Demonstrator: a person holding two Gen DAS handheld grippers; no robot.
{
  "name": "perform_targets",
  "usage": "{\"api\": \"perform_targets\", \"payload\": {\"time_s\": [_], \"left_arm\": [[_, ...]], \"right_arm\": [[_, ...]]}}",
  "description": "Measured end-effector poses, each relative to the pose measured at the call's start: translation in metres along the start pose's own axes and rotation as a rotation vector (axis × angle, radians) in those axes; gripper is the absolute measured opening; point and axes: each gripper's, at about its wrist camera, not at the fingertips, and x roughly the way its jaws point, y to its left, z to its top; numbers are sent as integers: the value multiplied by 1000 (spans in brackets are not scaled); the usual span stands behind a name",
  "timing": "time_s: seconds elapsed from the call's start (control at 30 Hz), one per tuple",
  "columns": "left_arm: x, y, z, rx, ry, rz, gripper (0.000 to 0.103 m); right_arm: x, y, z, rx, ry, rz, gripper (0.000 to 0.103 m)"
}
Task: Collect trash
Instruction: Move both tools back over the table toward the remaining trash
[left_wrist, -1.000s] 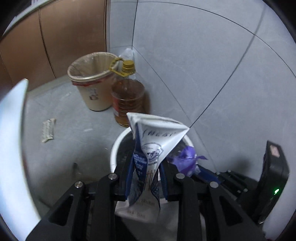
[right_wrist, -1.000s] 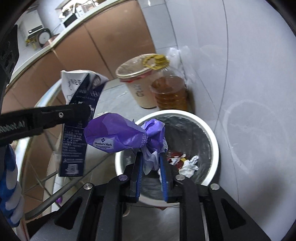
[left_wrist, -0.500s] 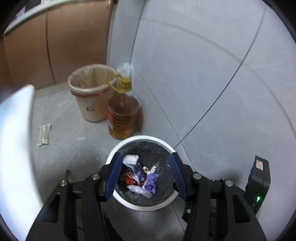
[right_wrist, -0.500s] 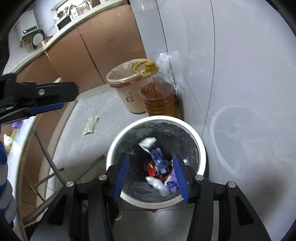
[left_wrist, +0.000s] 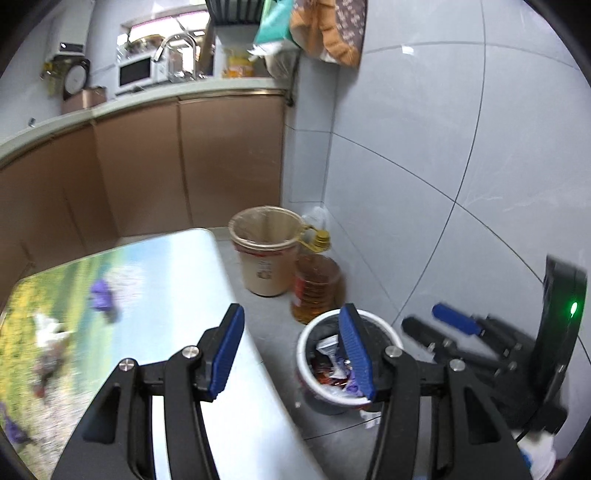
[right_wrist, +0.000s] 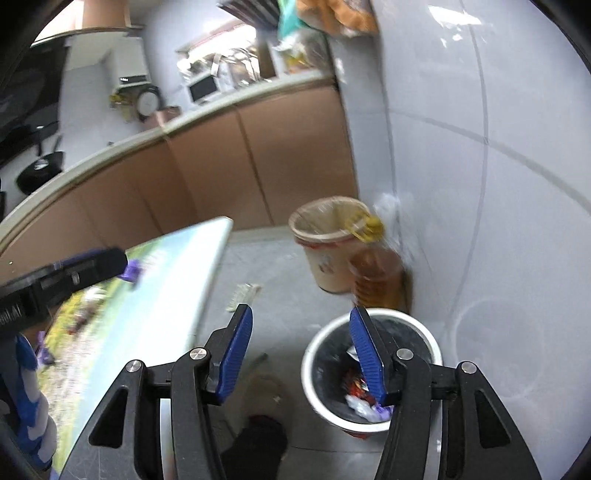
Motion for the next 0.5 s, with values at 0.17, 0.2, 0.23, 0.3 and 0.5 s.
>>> {"api": "perform_targets", "payload": {"time_s": [0.17,0.2,0.23,0.3,0.5], "left_arm": [[-52,20,-11,-26,-40,45,52],[-61,25,-14,-36,-45,52,52],[-72,31,-18,-46,-52,62,52],[-89,42,-25,-71,-58,76,52],[-133,72,-55,-140,-76,129,52]], "right_arm": [[-35,34,10,-53,-48,49,55],[-41,39,11,-61,-55,60,55],[-48,45,12,-70,-60,74,55],[-61,56,13,-91,-71,91,55],[-95,86,14,-141,-97,134,55]]}}
